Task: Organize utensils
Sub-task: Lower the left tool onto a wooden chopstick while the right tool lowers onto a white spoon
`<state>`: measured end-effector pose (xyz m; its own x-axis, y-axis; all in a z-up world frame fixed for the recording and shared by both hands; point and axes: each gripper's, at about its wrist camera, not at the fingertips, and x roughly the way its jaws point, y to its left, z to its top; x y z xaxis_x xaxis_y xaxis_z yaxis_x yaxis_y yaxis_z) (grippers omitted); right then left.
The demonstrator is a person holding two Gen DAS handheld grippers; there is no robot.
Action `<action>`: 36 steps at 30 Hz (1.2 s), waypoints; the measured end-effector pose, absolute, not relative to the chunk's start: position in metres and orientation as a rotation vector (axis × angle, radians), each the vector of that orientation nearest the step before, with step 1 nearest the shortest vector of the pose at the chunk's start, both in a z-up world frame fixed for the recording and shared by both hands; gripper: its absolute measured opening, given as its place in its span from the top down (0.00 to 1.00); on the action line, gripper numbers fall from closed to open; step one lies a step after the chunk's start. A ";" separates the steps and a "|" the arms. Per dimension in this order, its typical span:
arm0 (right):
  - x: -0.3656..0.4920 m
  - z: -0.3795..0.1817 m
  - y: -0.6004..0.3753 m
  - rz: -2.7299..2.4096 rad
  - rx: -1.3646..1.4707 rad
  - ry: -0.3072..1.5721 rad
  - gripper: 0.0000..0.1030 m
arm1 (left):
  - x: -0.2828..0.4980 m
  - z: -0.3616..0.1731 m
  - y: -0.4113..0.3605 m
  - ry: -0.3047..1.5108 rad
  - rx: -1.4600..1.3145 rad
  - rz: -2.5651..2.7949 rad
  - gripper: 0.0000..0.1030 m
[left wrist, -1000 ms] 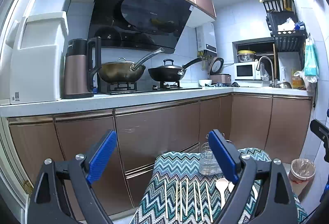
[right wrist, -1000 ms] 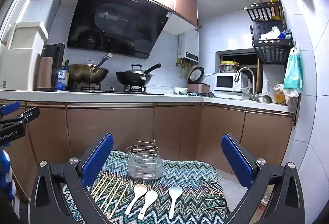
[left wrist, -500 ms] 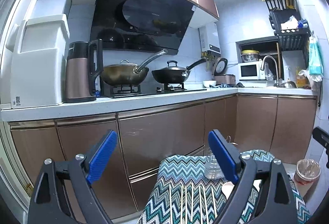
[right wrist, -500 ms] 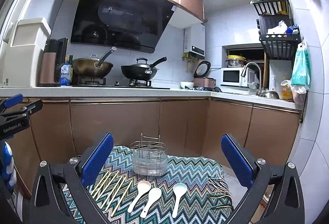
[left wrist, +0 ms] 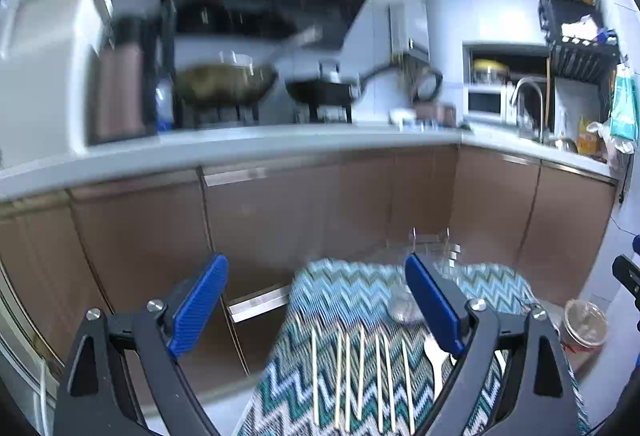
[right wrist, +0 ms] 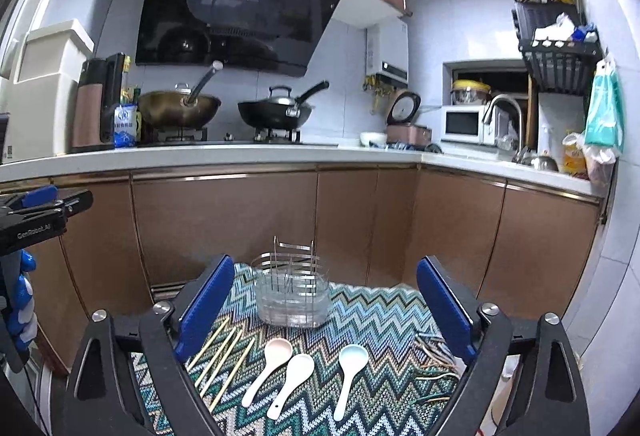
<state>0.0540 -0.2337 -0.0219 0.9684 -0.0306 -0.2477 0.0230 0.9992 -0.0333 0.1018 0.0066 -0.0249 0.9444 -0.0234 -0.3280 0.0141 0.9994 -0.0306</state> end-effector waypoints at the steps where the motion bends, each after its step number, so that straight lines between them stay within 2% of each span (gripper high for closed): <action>1: 0.060 -0.026 -0.236 -0.020 -0.023 0.270 0.18 | 0.112 -0.031 0.009 0.378 -0.042 -0.032 0.13; 4: 0.080 -0.042 -0.246 0.014 0.011 0.346 0.23 | 0.140 -0.051 0.011 0.500 -0.070 -0.067 0.13; 8: 0.111 -0.075 -0.258 0.083 0.075 0.473 0.37 | 0.180 -0.085 0.008 0.674 -0.073 -0.118 0.15; 11: 0.139 -0.105 -0.267 0.154 0.143 0.597 0.51 | 0.211 -0.114 0.004 0.822 -0.098 -0.180 0.27; 13: 0.157 -0.125 -0.271 0.203 0.179 0.670 0.56 | 0.231 -0.134 0.000 0.913 -0.113 -0.208 0.42; 15: 0.172 -0.144 -0.274 0.244 0.208 0.734 0.62 | 0.253 -0.154 -0.002 1.001 -0.125 -0.226 0.52; 18: 0.198 -0.175 -0.276 0.302 0.257 0.825 0.65 | 0.283 -0.184 -0.007 1.104 -0.124 -0.216 0.61; 24: 0.232 -0.207 -0.281 0.358 0.304 0.922 0.66 | 0.320 -0.223 -0.010 1.225 -0.121 -0.178 0.69; 28: 0.246 -0.223 -0.280 0.386 0.306 0.964 0.66 | 0.335 -0.237 -0.011 1.268 -0.111 -0.160 0.77; 36: 0.266 -0.239 -0.276 0.430 0.288 1.015 0.66 | 0.352 -0.253 -0.015 1.326 -0.070 -0.143 0.86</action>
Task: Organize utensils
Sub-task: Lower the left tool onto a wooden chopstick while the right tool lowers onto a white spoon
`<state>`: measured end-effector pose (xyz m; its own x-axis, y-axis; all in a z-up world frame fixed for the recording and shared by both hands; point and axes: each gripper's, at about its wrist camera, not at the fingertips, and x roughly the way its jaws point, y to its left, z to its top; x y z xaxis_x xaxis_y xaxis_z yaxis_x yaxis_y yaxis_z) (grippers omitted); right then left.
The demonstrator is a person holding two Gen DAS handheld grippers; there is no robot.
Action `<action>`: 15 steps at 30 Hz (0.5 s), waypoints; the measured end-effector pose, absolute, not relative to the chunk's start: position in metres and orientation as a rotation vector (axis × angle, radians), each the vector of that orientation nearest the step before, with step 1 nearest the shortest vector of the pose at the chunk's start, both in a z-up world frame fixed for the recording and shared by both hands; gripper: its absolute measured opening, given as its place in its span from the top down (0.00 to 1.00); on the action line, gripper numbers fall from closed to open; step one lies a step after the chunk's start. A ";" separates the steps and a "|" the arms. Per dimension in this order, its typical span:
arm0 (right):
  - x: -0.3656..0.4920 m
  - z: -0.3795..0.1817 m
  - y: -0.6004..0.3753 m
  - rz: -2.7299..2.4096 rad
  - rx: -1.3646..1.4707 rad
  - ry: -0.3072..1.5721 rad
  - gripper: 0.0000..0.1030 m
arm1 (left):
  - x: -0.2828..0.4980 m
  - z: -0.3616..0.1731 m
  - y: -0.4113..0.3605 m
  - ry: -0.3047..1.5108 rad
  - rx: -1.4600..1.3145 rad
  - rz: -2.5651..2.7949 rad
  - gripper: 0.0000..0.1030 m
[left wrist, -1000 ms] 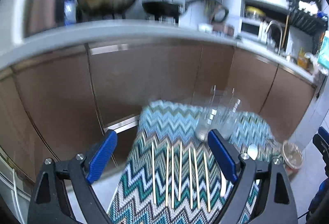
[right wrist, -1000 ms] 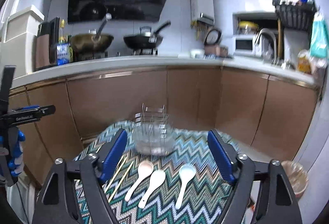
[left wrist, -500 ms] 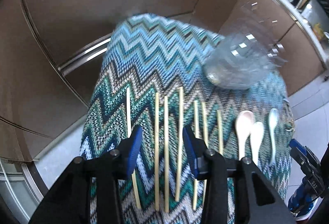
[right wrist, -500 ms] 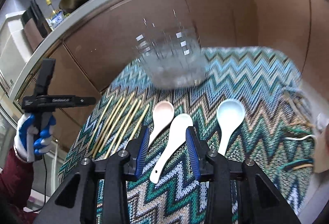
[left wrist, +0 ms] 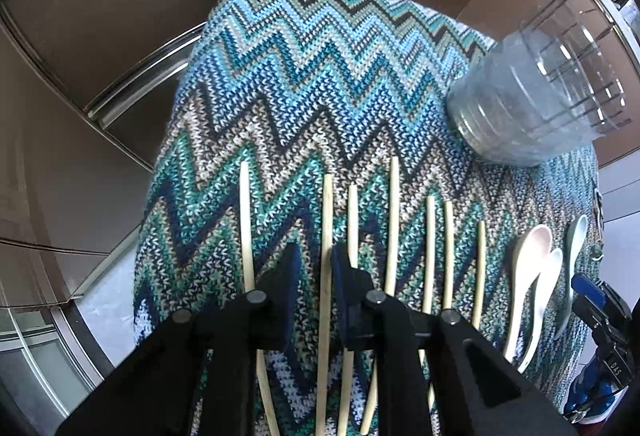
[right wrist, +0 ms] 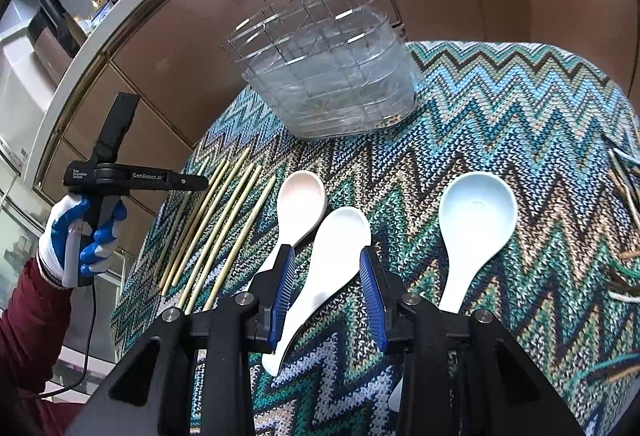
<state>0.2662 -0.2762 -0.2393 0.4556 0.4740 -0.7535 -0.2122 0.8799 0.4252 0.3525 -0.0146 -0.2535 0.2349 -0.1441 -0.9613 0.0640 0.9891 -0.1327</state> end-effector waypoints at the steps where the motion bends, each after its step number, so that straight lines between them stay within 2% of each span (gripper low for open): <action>1: 0.268 -0.241 -0.276 0.433 0.286 1.020 0.66 | 0.355 -0.255 -0.015 1.330 -0.067 -0.144 0.87; 15: 0.304 -0.266 -0.267 0.458 0.261 1.126 0.66 | 0.374 -0.264 -0.026 1.361 -0.016 -0.146 0.89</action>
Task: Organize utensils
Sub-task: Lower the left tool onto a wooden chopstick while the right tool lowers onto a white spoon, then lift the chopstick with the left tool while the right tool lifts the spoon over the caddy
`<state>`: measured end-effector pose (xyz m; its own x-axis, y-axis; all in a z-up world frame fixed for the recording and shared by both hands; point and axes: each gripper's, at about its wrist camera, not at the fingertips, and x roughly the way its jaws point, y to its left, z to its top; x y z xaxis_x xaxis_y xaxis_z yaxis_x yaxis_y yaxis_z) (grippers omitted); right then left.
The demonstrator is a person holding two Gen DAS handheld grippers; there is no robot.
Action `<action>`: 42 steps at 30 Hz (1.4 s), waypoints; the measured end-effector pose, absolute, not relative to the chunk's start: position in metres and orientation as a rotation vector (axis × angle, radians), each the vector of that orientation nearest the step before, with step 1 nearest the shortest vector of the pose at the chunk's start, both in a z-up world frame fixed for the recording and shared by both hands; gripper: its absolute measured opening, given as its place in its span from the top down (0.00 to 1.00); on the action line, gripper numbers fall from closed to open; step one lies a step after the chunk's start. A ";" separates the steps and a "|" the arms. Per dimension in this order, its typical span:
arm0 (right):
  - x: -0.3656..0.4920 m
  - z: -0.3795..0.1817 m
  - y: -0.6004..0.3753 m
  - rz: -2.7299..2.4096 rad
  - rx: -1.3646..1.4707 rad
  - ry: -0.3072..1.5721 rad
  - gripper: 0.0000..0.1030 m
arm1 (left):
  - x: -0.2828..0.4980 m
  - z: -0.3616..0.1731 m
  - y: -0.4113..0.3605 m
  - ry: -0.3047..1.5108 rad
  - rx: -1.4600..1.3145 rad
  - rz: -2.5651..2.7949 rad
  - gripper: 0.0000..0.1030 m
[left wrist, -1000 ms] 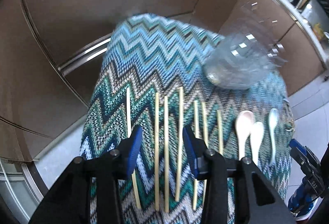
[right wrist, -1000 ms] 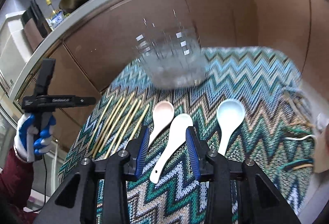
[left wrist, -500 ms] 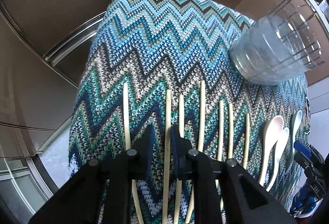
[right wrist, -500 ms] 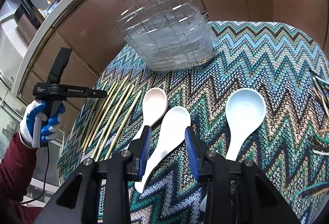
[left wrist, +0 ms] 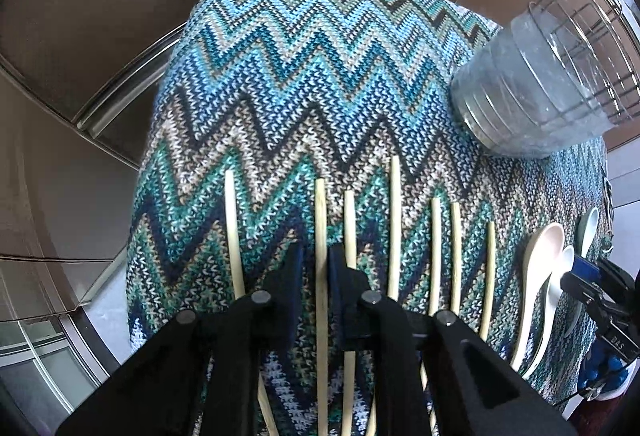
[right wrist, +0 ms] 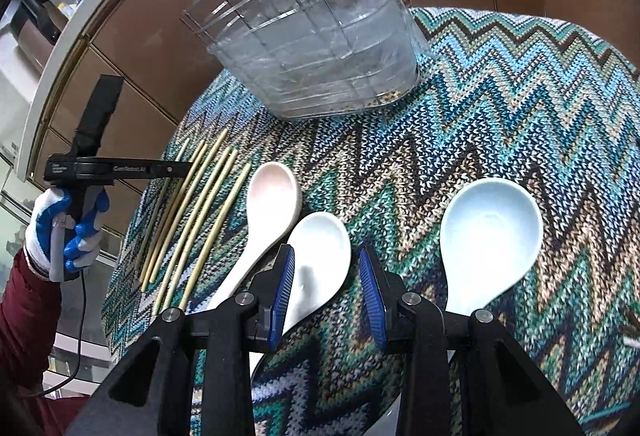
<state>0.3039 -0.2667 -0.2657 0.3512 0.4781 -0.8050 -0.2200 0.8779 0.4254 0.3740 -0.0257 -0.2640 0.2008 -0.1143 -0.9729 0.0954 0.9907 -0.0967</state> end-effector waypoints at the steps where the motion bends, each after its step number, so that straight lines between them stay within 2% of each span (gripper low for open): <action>1: 0.306 -0.267 -0.265 0.462 0.259 1.132 0.66 | 0.375 -0.264 -0.026 1.360 -0.014 -0.145 0.89; 4: 0.311 -0.269 -0.262 0.474 0.250 1.128 0.74 | 0.371 -0.264 -0.025 1.354 -0.001 -0.137 0.91; 6: 0.313 -0.270 -0.260 0.474 0.228 1.136 0.89 | 0.371 -0.264 -0.025 1.350 0.003 -0.124 0.92; 9: 0.314 -0.271 -0.259 0.486 0.210 1.134 0.92 | 0.366 -0.264 -0.027 1.345 0.017 -0.115 0.95; 15: 0.298 -0.262 -0.262 0.476 0.173 1.102 0.93 | 0.356 -0.261 -0.027 1.314 0.004 -0.110 0.95; 21: 0.272 -0.235 -0.265 0.441 0.158 1.009 0.95 | 0.330 -0.231 -0.013 1.215 -0.046 -0.133 0.95; 31: 0.242 -0.156 -0.261 0.345 0.045 0.794 0.96 | 0.286 -0.134 -0.008 0.917 -0.074 -0.179 0.95; 42: 0.265 -0.056 -0.266 0.214 0.022 0.478 0.96 | 0.313 -0.024 -0.024 0.618 -0.217 -0.301 0.95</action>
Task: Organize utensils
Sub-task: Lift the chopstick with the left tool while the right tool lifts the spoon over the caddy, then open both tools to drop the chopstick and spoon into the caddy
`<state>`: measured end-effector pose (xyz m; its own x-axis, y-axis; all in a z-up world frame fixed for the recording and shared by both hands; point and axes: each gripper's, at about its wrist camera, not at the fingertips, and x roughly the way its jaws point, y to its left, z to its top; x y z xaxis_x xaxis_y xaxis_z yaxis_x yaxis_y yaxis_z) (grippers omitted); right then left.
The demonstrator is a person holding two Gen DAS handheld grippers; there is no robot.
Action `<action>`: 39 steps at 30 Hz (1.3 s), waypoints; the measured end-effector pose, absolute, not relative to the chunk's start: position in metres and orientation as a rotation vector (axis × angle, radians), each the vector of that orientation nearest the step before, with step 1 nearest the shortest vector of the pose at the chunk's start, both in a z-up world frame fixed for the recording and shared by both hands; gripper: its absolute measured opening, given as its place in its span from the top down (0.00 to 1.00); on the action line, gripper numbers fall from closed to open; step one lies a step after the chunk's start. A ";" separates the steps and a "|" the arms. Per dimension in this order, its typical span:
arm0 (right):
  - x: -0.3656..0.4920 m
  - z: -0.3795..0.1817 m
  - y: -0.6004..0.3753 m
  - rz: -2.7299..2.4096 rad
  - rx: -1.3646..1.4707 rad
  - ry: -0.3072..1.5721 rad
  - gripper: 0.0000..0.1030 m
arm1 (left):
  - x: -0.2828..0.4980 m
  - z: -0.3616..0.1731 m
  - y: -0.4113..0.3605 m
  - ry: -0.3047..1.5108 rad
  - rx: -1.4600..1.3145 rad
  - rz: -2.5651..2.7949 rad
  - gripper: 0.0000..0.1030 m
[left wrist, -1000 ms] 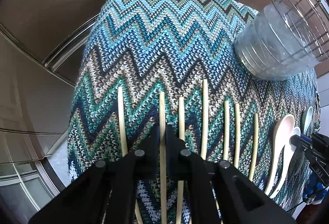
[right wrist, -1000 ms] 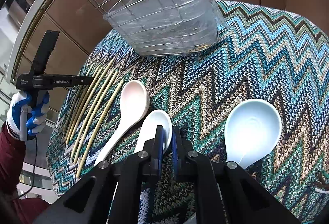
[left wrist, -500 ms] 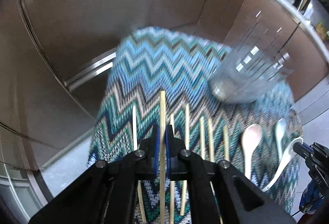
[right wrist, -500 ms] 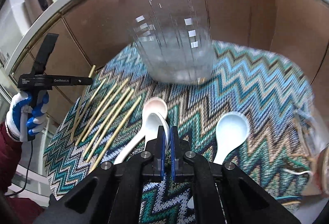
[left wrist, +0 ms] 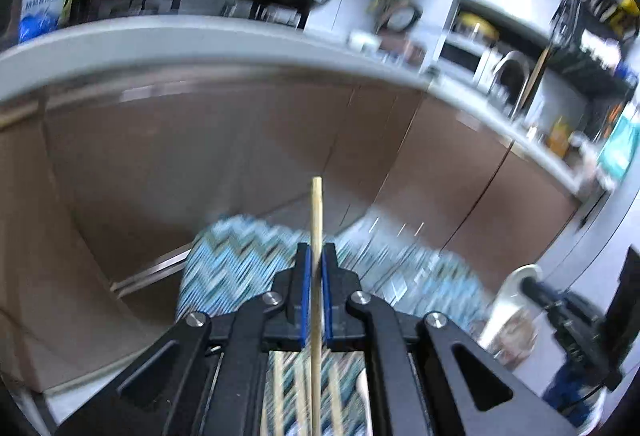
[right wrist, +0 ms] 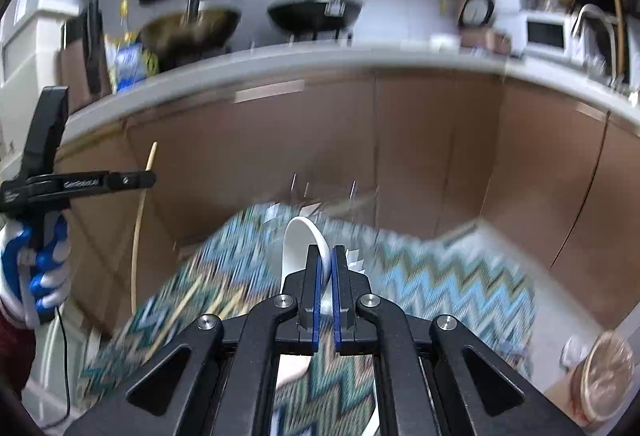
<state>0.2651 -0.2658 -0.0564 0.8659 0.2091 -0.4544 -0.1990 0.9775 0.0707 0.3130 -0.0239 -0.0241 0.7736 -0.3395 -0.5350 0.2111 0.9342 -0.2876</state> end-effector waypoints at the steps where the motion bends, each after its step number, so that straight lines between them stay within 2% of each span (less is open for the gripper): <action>1: 0.268 -0.051 -0.265 0.194 0.014 0.451 0.96 | 0.317 -0.015 -0.028 0.585 -0.234 -0.313 0.95; 5: 0.294 -0.037 -0.261 0.114 -0.015 0.344 0.96 | 0.333 0.010 -0.048 0.461 -0.280 -0.332 0.95; 10: 0.333 -0.051 -0.261 0.042 -0.017 0.305 0.96 | 0.359 0.008 -0.077 0.377 -0.305 -0.288 0.95; 24: 0.366 -0.146 -0.252 0.001 -0.026 0.364 0.95 | 0.387 -0.098 -0.135 0.259 -0.180 -0.092 0.95; 28: 0.363 -0.157 -0.252 0.016 -0.016 0.375 0.88 | 0.389 -0.111 -0.130 0.271 -0.196 -0.090 0.94; 30: 0.361 -0.155 -0.253 0.026 -0.013 0.374 0.78 | 0.384 -0.110 -0.127 0.270 -0.189 -0.094 0.94; 32: 0.355 -0.147 -0.254 0.026 -0.014 0.356 0.73 | 0.379 -0.101 -0.124 0.258 -0.181 -0.105 0.93; 33: 0.352 -0.142 -0.253 0.028 -0.012 0.347 0.70 | 0.375 -0.096 -0.123 0.251 -0.174 -0.109 0.91; 36: 0.342 -0.126 -0.254 0.029 -0.010 0.327 0.66 | 0.360 -0.080 -0.119 0.236 -0.156 -0.118 0.74; 39: 0.328 -0.110 -0.257 0.030 -0.010 0.313 0.66 | 0.342 -0.061 -0.112 0.218 -0.123 -0.116 0.72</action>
<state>0.3279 -0.2574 -0.1105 0.9508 0.0283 -0.3084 -0.0315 0.9995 -0.0055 0.3420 -0.1123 -0.0607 0.9698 -0.1275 -0.2079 0.1010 0.9859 -0.1336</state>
